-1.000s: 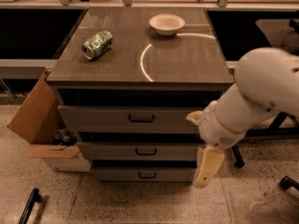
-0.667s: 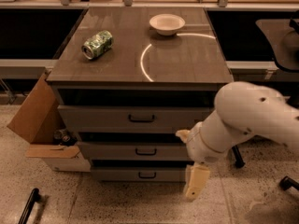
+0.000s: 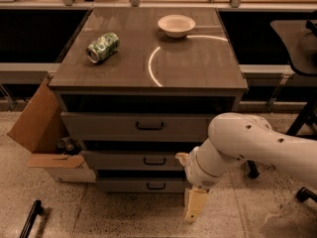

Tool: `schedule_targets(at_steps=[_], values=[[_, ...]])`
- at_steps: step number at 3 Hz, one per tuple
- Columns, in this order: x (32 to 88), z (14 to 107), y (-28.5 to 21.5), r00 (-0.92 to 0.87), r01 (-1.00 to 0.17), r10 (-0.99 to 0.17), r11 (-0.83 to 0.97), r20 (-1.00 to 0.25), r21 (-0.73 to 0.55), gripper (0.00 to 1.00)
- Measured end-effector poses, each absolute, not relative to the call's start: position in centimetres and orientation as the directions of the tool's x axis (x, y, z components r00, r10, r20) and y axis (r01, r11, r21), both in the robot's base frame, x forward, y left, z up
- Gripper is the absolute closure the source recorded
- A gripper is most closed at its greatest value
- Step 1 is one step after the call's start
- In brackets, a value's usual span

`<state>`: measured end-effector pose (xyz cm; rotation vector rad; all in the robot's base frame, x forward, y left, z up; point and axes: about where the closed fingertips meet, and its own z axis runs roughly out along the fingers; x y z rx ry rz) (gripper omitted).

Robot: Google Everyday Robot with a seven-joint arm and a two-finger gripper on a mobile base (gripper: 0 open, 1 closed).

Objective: Open bottom drawer

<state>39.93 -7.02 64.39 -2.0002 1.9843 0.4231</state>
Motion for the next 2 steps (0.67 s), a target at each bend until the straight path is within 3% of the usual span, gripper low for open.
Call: schedule_targets(at_steps=[2], values=[[41.2,54.7,-6.0,0.062,-0.998,-0.891,-0.05,-0.45,-0.039,0.0]])
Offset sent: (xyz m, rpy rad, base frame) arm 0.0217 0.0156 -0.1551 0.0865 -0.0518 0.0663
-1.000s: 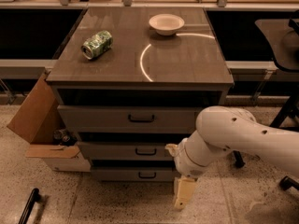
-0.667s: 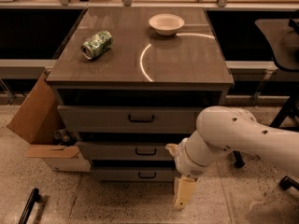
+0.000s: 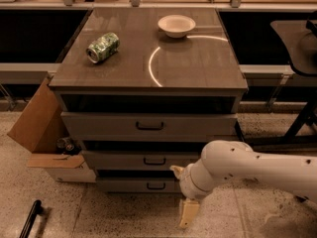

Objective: Open bottom drawer

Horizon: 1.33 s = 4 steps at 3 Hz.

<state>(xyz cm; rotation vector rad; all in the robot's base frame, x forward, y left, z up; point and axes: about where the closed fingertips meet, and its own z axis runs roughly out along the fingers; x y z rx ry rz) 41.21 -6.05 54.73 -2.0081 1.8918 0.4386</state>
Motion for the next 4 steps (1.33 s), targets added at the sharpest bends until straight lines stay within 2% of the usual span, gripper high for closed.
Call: schedule_targets(at_steps=[2,4], values=[[41.4,44.4,-4.5,0.05,-0.999,-0.887,-0.05,-0.46,-0.012,0.0],[41.8,42.3,-5.9,0.023,-1.0,-0.89,-0.015,-0.456,-0.021,0.0]])
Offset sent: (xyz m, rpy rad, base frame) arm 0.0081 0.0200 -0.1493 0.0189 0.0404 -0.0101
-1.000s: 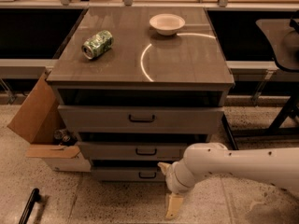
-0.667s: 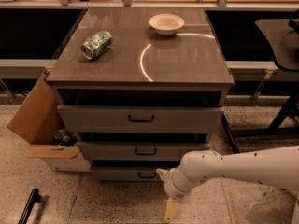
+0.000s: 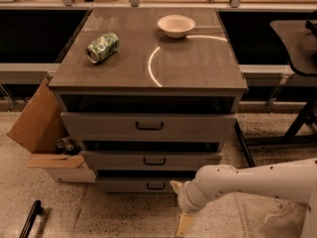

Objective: Open bottom drawer

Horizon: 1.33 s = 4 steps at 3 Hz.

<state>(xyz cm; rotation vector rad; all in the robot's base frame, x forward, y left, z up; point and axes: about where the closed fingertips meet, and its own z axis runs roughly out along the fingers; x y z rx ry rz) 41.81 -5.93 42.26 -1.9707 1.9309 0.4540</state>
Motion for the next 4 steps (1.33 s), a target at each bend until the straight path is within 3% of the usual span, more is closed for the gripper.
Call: schedule_targets(at_steps=[2,4], values=[[43.8,33.6,-11.0,-0.038,-0.998,-0.903,0.057,-0.428,-0.032,0.0],[45.6,29.0,-12.4,-0.058,-0.997,-0.894,0.078,-0.444,-0.026,0.0]])
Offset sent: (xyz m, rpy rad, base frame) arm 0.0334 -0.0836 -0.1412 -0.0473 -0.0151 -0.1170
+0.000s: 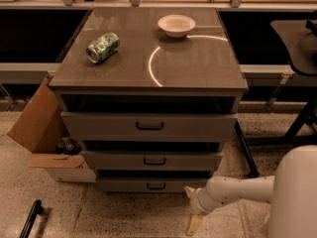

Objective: Open bottom drawer

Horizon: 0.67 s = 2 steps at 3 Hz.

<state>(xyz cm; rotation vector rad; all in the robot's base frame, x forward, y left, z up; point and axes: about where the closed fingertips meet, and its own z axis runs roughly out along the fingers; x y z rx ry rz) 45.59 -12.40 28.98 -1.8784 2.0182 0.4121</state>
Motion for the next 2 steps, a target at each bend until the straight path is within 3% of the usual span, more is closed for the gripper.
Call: schedule_targets(at_steps=[2], values=[[47.4,27.2,-12.5,0.019,-0.999,-0.879,0.007,-0.476,-0.053,0.0]])
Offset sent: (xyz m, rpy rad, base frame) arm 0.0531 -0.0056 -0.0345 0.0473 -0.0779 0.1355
